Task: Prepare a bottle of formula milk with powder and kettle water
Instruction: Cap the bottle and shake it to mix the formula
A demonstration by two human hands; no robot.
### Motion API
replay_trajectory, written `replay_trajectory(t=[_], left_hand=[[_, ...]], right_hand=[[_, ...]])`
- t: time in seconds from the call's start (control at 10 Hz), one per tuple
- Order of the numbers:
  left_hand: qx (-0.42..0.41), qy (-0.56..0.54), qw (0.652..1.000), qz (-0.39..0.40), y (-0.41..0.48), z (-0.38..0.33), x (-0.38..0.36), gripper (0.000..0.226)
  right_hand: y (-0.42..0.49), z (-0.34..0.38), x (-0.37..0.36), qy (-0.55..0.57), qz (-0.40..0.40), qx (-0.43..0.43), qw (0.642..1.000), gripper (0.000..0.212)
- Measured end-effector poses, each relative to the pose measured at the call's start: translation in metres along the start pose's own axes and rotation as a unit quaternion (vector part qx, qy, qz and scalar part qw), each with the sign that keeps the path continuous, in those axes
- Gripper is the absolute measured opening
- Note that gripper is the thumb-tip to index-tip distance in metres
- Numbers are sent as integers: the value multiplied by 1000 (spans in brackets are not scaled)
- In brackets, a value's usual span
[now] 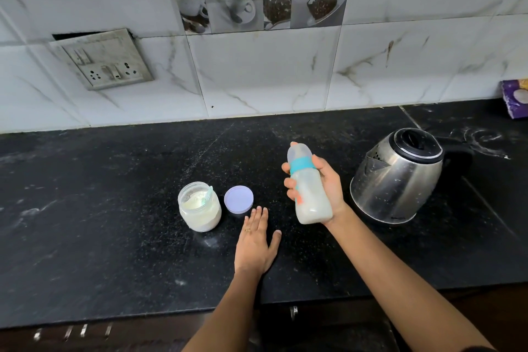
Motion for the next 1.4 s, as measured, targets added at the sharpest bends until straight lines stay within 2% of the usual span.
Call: replay_trajectory(t=[0.1, 0.2, 0.3, 0.4, 0.5, 0.6, 0.7, 0.8, 0.9, 1.0, 1.2, 1.3, 1.4], left_hand=[[1, 0, 1000, 1, 0, -1, 1, 65], [1, -1, 1000, 1, 0, -1, 0, 65], [2, -3, 1000, -1, 0, -1, 0, 65], [2, -4, 1000, -4, 0, -2, 1, 65], [2, -4, 1000, -5, 0, -2, 1, 65], [2, -3, 1000, -9, 0, -2, 2, 65], [4, -5, 1000, -7, 0, -3, 2, 65], [1, -3, 1000, -9, 0, -3, 1, 65], [3, -3, 1000, -8, 1, -3, 1, 65], [3, -4, 1000, -6, 0, -3, 1, 65], [0, -4, 1000, -5, 0, -2, 1, 65], [-1, -6, 1000, -6, 0, -2, 0, 65], [3, -5, 1000, -6, 1, -2, 0, 65]], right_hand=[[1, 1, 1, 49, -25, 3, 998, 47], [-3, 0, -4, -7, 21, -9, 1000, 40], [0, 2, -6, 3, -14, 6, 1000, 41], [5, 5, -1, 55, 2, -14, 998, 61], [0, 5, -2, -4, 4, 5, 1000, 35], [3, 7, 2, 74, -87, 23, 993, 41], [0, 7, 1, 71, -41, -11, 997, 41], [-3, 5, -5, 7, -35, 16, 999, 35], [-1, 6, -3, 73, -82, 25, 994, 41], [-8, 4, -10, 13, -23, 9, 1000, 38], [-9, 11, -19, 65, -24, 5, 998, 36], [-14, 11, -28, -10, 27, 23, 999, 38], [-10, 12, -27, 59, 13, 27, 998, 52]])
Point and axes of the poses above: each hand's wrist, its own y-axis towards the middle knuckle, its own x-axis out of the back of the hand, z = x × y, the point moved 2 cm from there along y, towards the middle knuckle, and after that the axes turned 9 degrees about -z, right-handed, at the moved point
